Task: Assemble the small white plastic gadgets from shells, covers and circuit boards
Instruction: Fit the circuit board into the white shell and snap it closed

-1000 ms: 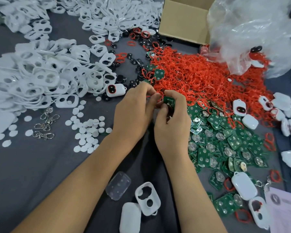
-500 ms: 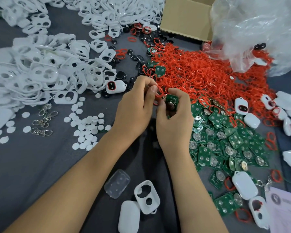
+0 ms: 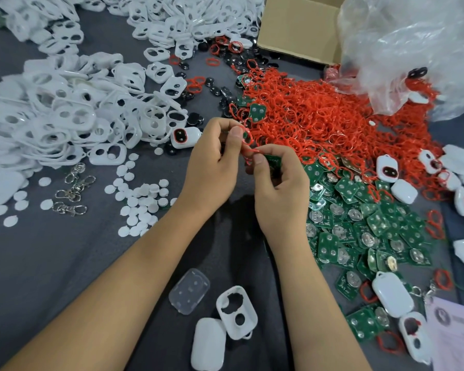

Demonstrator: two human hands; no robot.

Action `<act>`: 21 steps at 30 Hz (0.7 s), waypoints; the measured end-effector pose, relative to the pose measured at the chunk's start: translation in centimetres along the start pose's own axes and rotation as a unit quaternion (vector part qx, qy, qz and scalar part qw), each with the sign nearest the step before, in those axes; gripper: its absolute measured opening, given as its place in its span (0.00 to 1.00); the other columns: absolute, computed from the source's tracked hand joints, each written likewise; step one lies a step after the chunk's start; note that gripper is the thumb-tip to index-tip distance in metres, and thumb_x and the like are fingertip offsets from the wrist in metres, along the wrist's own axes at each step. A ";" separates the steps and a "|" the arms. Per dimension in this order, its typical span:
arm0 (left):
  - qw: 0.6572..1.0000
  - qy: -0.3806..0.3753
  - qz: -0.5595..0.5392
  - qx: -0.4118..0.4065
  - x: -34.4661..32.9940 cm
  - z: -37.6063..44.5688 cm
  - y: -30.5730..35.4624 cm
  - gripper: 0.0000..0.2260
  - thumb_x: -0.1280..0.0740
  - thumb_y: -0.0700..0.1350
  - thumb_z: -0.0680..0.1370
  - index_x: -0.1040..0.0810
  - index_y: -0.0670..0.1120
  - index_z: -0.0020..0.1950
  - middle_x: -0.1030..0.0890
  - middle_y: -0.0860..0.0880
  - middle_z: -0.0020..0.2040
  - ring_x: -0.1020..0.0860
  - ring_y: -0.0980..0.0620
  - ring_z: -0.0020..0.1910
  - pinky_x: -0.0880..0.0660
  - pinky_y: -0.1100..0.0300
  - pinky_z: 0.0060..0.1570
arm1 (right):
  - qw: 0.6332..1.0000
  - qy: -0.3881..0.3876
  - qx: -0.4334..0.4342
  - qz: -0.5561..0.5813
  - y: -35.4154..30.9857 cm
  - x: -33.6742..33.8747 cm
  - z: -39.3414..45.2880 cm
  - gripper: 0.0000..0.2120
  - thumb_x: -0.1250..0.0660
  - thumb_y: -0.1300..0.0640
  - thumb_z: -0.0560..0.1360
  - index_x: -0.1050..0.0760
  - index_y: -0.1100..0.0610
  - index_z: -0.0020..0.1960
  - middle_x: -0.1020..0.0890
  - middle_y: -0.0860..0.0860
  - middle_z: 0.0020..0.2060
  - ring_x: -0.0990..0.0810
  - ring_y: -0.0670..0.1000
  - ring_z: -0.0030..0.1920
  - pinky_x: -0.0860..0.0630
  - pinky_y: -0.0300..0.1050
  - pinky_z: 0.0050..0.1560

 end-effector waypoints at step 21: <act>0.989 0.051 0.107 -0.084 2.5 -2.3 2.1 0.04 0.33 0.44 0.84 0.23 0.43 0.53 0.22 0.55 0.45 0.25 0.62 0.43 0.32 0.71 0.46 | 0.999 0.045 -0.013 0.004 0.4 0.7 -0.7 0.09 0.38 0.67 0.81 0.28 0.63 0.60 0.17 0.51 0.46 0.17 0.46 0.45 0.26 0.33 0.47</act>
Point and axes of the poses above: each hand's wrist, its own z-axis towards the middle knuckle, its own x-axis out of the back of the hand, y = z × x, the point moved 10 cm from there along z, towards the middle knuckle
